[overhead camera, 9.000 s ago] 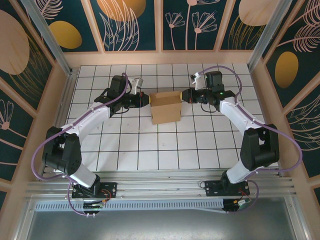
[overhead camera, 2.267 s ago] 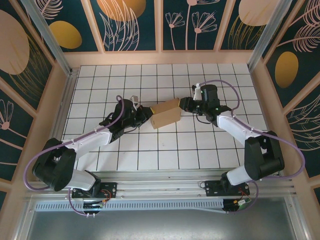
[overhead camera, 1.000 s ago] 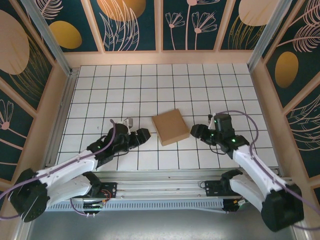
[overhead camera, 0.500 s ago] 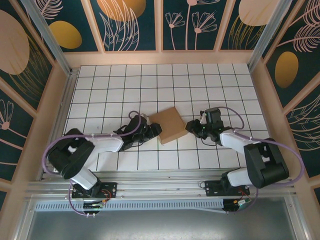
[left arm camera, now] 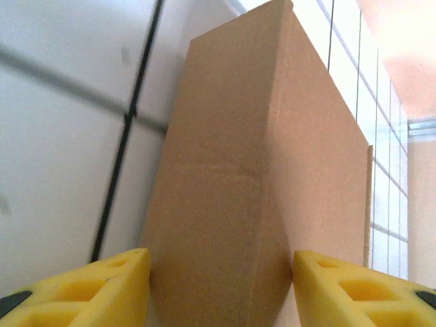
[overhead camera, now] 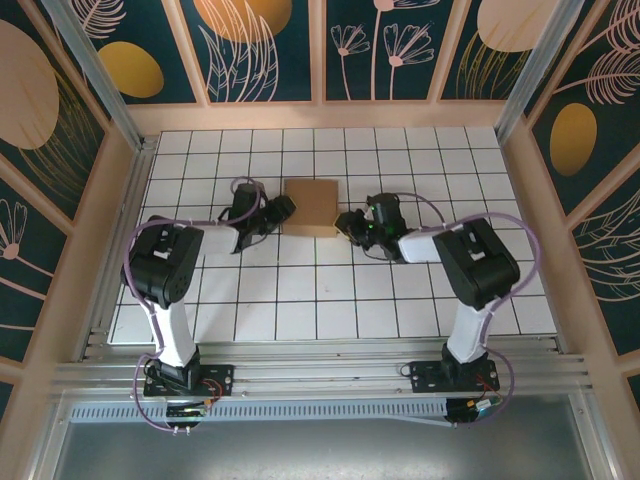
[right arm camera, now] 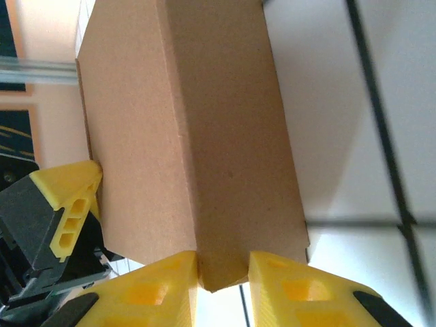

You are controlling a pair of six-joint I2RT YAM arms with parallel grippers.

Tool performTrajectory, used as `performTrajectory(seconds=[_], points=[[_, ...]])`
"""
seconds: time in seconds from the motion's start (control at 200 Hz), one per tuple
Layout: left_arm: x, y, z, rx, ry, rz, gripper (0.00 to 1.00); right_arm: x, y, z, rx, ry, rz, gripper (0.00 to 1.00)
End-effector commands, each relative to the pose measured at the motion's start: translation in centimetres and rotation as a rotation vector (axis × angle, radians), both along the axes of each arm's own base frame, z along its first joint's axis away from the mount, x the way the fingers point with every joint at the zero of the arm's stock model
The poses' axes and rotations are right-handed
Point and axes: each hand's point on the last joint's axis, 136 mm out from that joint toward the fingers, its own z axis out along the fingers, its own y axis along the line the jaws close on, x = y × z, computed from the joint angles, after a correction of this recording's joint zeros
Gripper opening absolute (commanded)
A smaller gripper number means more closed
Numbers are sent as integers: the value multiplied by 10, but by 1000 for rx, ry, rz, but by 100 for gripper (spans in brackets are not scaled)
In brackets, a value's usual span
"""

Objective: Fold the paper box

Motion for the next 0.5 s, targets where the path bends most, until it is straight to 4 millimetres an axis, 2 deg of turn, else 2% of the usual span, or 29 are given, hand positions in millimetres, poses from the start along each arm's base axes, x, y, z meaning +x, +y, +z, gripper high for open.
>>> performTrajectory(seconds=[0.0,0.095,0.19,0.285,0.365,0.496], points=[[20,-8,6,28,-57,-109,55,35,10,-4,-33,-30,-43,27],[33,-6,7,10,-74,-115,56,59,14,-5,-79,-42,-29,27],[40,2,19,8,-104,-93,58,67,14,3,-88,-50,-10,30],[42,11,37,42,-144,-68,63,67,5,23,-99,-88,-6,38],[42,23,45,95,-140,-48,68,63,-7,51,-97,-129,-5,45],[42,46,69,158,-174,-9,71,52,-45,92,-139,-204,-34,57]])
